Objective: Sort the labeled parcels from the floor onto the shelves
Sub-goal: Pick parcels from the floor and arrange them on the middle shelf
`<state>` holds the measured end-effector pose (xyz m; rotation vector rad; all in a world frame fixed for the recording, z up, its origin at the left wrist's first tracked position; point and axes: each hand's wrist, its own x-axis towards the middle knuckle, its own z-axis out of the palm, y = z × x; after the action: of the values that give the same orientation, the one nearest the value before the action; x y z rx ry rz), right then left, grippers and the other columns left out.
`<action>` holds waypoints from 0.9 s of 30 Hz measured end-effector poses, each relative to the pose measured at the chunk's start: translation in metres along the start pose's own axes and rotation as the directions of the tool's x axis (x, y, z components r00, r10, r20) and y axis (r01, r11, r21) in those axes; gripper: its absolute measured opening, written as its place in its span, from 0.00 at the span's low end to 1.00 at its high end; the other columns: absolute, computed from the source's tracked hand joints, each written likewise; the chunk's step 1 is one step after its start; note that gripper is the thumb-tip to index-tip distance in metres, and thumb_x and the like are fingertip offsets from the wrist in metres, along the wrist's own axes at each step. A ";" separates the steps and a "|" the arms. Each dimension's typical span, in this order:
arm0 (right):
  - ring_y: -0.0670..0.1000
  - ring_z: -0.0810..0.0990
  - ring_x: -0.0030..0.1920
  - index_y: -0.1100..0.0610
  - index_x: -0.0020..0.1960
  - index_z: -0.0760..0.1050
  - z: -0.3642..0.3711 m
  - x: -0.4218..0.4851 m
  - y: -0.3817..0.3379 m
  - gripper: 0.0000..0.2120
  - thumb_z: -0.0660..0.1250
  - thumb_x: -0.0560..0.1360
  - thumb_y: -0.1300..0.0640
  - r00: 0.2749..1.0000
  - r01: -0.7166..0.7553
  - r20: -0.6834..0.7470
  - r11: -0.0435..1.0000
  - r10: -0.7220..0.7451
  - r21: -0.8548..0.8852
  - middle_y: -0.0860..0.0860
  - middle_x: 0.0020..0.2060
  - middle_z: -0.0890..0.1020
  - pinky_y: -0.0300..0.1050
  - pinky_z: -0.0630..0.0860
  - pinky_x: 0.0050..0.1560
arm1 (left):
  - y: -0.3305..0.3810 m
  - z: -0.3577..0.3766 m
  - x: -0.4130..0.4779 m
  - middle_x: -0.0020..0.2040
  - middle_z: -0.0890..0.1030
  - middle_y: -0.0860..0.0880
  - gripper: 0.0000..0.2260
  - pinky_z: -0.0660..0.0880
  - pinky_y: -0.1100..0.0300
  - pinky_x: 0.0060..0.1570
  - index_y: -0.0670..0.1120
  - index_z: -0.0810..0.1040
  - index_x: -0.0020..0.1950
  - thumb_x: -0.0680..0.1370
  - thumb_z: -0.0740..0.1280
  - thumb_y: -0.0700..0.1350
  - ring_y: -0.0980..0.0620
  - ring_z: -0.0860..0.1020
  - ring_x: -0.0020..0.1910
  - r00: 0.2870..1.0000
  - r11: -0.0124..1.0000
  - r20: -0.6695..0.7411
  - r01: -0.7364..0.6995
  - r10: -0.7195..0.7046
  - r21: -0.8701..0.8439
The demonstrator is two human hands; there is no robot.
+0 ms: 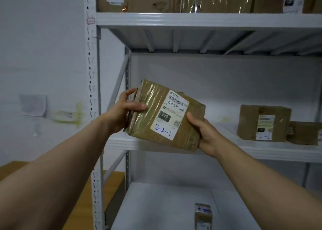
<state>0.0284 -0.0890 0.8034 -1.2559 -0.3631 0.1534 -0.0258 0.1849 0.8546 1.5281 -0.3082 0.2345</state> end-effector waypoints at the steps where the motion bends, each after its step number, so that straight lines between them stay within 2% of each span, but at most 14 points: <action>1: 0.57 0.86 0.53 0.53 0.63 0.80 0.011 0.007 0.003 0.24 0.75 0.69 0.47 1.000 -0.022 0.002 1.000 0.022 0.008 0.55 0.55 0.86 0.57 0.84 0.44 | 0.003 -0.007 0.000 0.61 0.77 0.42 0.45 0.81 0.47 0.44 0.59 0.63 0.71 0.59 0.78 0.43 0.42 0.84 0.50 1.000 1.000 -0.021 -0.006 0.006 0.009; 4: 0.54 0.88 0.46 0.52 0.61 0.80 0.036 0.029 0.012 0.19 0.74 0.73 0.44 0.997 -0.067 -0.044 0.996 0.064 -0.054 0.52 0.49 0.88 0.53 0.83 0.36 | 0.011 -0.027 0.001 0.60 0.76 0.41 0.43 0.81 0.47 0.40 0.60 0.62 0.70 0.61 0.78 0.42 0.41 0.85 0.45 0.998 1.000 -0.054 -0.008 0.009 0.012; 7: 0.57 0.87 0.49 0.52 0.66 0.74 0.057 0.054 0.015 0.23 0.74 0.74 0.48 0.995 -0.053 -0.086 0.997 0.049 -0.050 0.54 0.51 0.87 0.58 0.83 0.39 | 0.012 -0.046 0.003 0.60 0.76 0.41 0.42 0.81 0.49 0.36 0.57 0.62 0.69 0.61 0.78 0.42 0.43 0.85 0.42 0.995 1.000 -0.097 -0.007 0.008 0.011; 11: 0.56 0.88 0.46 0.55 0.66 0.75 0.087 0.085 0.021 0.17 0.69 0.79 0.50 0.996 -0.048 -0.074 0.998 0.044 -0.049 0.55 0.49 0.88 0.55 0.83 0.36 | 0.011 -0.068 0.015 0.60 0.77 0.41 0.43 0.81 0.43 0.41 0.56 0.62 0.67 0.58 0.82 0.46 0.39 0.85 0.47 0.974 0.997 -0.213 -0.068 0.071 0.022; 14: 0.57 0.88 0.47 0.55 0.65 0.75 0.106 0.108 0.029 0.16 0.68 0.80 0.51 0.998 -0.040 -0.046 0.999 0.039 -0.019 0.55 0.49 0.87 0.57 0.84 0.39 | 0.013 -0.084 0.024 0.65 0.72 0.40 0.45 0.80 0.37 0.47 0.59 0.63 0.65 0.54 0.84 0.51 0.34 0.80 0.54 0.946 0.995 -0.310 -0.076 0.094 0.070; 15: 0.58 0.87 0.48 0.54 0.65 0.73 0.110 0.114 0.032 0.16 0.69 0.79 0.51 0.998 -0.036 -0.053 0.999 0.036 -0.004 0.56 0.50 0.87 0.60 0.84 0.41 | 0.013 -0.090 0.027 0.65 0.71 0.40 0.45 0.80 0.37 0.47 0.59 0.63 0.65 0.55 0.84 0.50 0.33 0.80 0.55 0.946 0.995 -0.311 -0.069 0.088 0.074; 17: 0.59 0.86 0.51 0.51 0.65 0.70 0.115 0.126 0.038 0.18 0.71 0.78 0.52 0.997 -0.026 -0.073 1.000 0.026 0.002 0.56 0.52 0.87 0.66 0.82 0.46 | 0.009 -0.105 0.032 0.63 0.73 0.40 0.43 0.82 0.43 0.42 0.58 0.63 0.66 0.59 0.83 0.46 0.35 0.83 0.50 0.963 0.997 -0.261 -0.049 0.062 0.056; 20: 0.59 0.84 0.54 0.51 0.67 0.67 0.116 0.140 0.046 0.22 0.72 0.77 0.54 0.996 -0.006 -0.093 0.999 0.002 -0.035 0.54 0.55 0.85 0.66 0.81 0.51 | -0.006 -0.122 0.037 0.59 0.76 0.43 0.41 0.81 0.55 0.34 0.55 0.61 0.70 0.63 0.79 0.43 0.45 0.86 0.42 0.982 0.996 -0.187 -0.017 0.035 0.092; 24: 0.57 0.84 0.52 0.50 0.70 0.63 0.119 0.151 0.055 0.27 0.72 0.77 0.59 0.995 -0.008 -0.102 0.999 0.003 -0.046 0.55 0.56 0.83 0.55 0.83 0.39 | -0.025 -0.133 0.052 0.59 0.76 0.49 0.33 0.71 0.58 0.42 0.51 0.60 0.74 0.74 0.72 0.40 0.50 0.77 0.52 0.977 0.974 -0.215 0.034 0.015 0.226; 27: 0.56 0.84 0.52 0.51 0.72 0.63 0.122 0.158 0.061 0.29 0.72 0.77 0.60 0.994 -0.015 -0.107 0.998 0.009 -0.055 0.54 0.56 0.83 0.53 0.83 0.38 | -0.029 -0.139 0.062 0.60 0.78 0.47 0.30 0.75 0.56 0.45 0.51 0.61 0.73 0.76 0.70 0.37 0.45 0.79 0.56 0.985 0.964 -0.171 0.037 0.009 0.264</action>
<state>0.1379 0.0882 0.8064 -1.3154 -0.2695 0.0866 0.0491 0.3203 0.8458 1.7624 -0.1321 0.4070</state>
